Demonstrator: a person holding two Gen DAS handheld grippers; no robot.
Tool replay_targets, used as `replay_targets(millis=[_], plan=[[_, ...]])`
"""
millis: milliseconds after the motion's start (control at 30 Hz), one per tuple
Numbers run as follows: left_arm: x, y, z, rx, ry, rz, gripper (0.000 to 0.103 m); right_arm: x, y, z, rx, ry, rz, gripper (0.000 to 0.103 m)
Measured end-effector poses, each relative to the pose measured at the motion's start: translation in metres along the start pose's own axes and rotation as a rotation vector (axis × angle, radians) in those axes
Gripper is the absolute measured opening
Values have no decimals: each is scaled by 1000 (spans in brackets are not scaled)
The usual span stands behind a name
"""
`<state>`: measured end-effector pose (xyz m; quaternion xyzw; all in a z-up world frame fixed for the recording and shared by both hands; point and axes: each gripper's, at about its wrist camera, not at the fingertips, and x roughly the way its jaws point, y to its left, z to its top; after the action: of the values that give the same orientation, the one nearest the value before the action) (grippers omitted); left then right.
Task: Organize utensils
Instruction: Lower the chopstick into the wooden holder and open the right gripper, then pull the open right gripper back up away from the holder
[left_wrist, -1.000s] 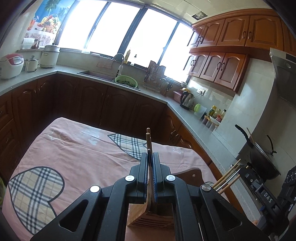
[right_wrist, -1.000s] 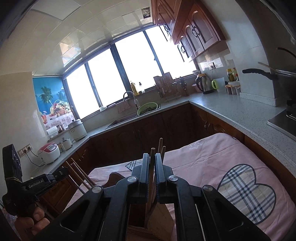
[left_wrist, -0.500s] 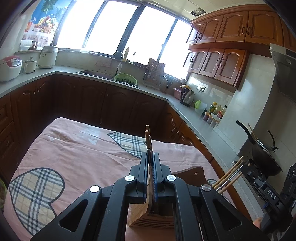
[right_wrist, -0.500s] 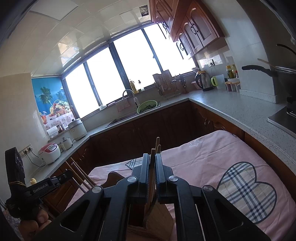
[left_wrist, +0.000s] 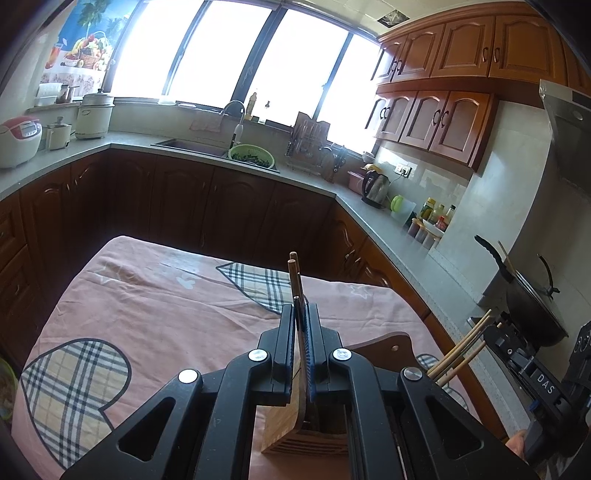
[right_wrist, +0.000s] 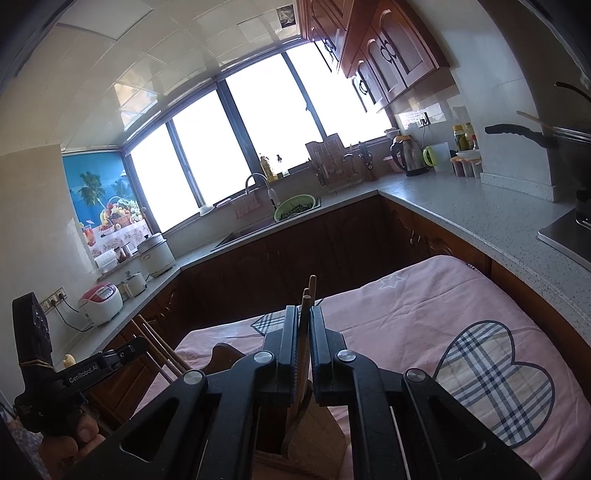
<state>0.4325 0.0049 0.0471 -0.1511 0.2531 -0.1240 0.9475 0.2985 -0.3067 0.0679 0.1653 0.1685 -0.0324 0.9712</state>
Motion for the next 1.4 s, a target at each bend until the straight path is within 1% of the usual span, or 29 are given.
replay_targets(millis=[133, 167, 267, 367, 433, 467, 533, 567, 600, 667, 733, 833, 867, 900, 933, 1000, 1067, 1100, 1133, 1233, 1400], plan=[[-1, -1, 1, 1, 5, 2, 4, 0, 0, 0, -1, 2, -2, 7], [0, -1, 2, 1, 8, 2, 4, 0, -1, 0, 1, 3, -1, 11], [0, -1, 3, 0, 12, 5, 5, -1, -2, 0, 8, 6, 2, 10], [-1, 0, 3, -5, 15, 12, 10, -3, -5, 1, 16, 8, 2, 11], [-1, 1, 3, -11, 19, 16, 17, -3, -5, 1, 20, 9, 3, 11], [-2, 1, 3, -12, 18, 16, 18, -3, -5, 1, 21, 9, 2, 13], [-4, 1, 3, -12, 18, 18, 19, -4, -5, 1, 23, 9, 2, 21], [-4, 0, 4, -12, 17, 17, 19, -3, -4, 2, 23, 8, 1, 30], [-4, 0, 4, -14, 17, 16, 21, -4, -5, 2, 24, 6, 3, 35], [-6, -2, 4, -17, 15, 16, 27, -6, -3, 3, 23, 0, 6, 37], [-9, -2, 4, -21, 10, 12, 39, -8, -2, 3, 24, -2, 10, 40], [-16, -1, 2, -25, -3, 8, 52, -11, -2, 4, 26, -8, 15, 50], [-19, -1, 1, -25, -6, 9, 53, -13, -1, 5, 25, -10, 17, 55], [-22, -1, 0, -26, -10, 12, 59, -14, -1, 5, 25, -12, 18, 59], [-25, 0, -1, -28, -13, 18, 71, -15, -1, 5, 26, -14, 19, 62], [-33, 1, -4, -36, -26, 30, 86, -18, -2, 5, 31, -19, 24, 83], [-41, 2, -9, -40, -30, 26, 89, -21, -2, 4, 35, -25, 32, 94], [-44, 2, -11, -42, -25, 32, 94, -23, -2, 4, 36, -28, 35, 94], [-47, 3, -14, -46, -23, 38, 97, -25, -1, 3, 35, -27, 38, 94], [-57, 6, -20, -55, -18, 38, 97, -31, 1, 0, 32, -20, 51, 95], [-78, 9, -30, -70, -4, 36, 98, -45, 7, -8, 19, -9, 65, 98]])
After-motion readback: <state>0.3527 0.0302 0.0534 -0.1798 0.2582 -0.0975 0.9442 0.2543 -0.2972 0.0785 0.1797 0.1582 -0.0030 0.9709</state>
